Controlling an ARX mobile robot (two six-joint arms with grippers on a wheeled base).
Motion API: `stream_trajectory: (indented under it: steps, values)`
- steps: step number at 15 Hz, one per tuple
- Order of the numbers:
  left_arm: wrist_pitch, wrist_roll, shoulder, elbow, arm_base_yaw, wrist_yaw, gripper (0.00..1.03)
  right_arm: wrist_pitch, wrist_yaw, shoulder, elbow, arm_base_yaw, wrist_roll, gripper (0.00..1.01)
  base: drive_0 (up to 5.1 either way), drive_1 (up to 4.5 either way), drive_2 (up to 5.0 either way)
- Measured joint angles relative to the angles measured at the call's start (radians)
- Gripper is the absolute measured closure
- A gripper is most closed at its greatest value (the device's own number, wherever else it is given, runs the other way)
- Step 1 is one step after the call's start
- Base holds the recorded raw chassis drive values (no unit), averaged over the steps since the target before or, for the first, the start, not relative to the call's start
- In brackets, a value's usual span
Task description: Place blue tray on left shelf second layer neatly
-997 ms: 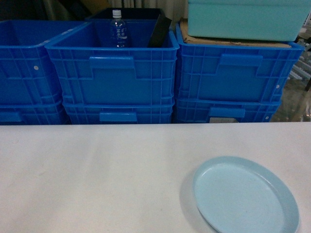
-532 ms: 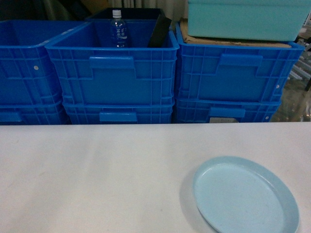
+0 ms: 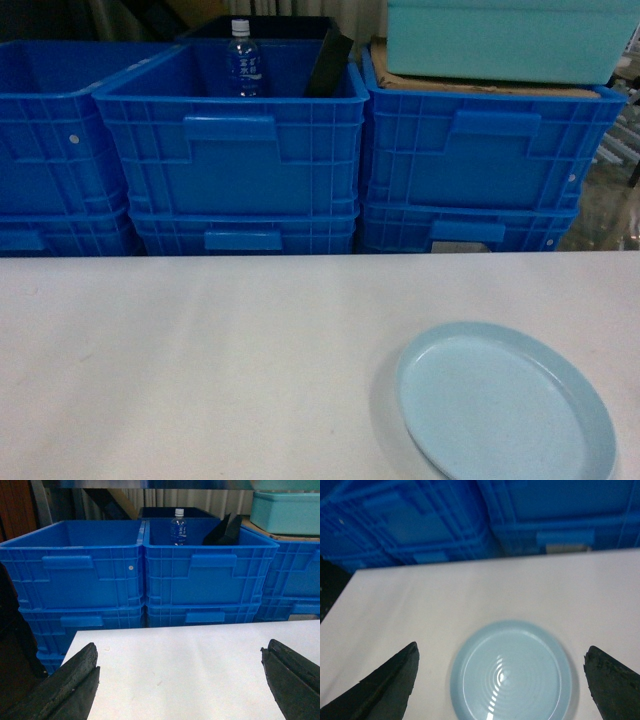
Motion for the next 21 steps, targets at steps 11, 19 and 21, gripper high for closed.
stream_trajectory:
  steps: [11,19,21]
  values:
    - [0.0,0.0,0.0,0.0,0.0,0.0,0.05,0.251,0.058,0.378,-0.078,0.052,0.103,0.03,0.0,0.0,0.0]
    - [0.0,0.0,0.0,0.0,0.0,0.0,0.05,0.557,0.141,0.598,-0.208,0.072,0.231,0.03,0.0,0.0,0.0]
    - [0.0,0.0,0.0,0.0,0.0,0.0,0.05,0.583,0.155,0.634,-0.213,0.107,0.242,0.03,0.0,0.0,0.0]
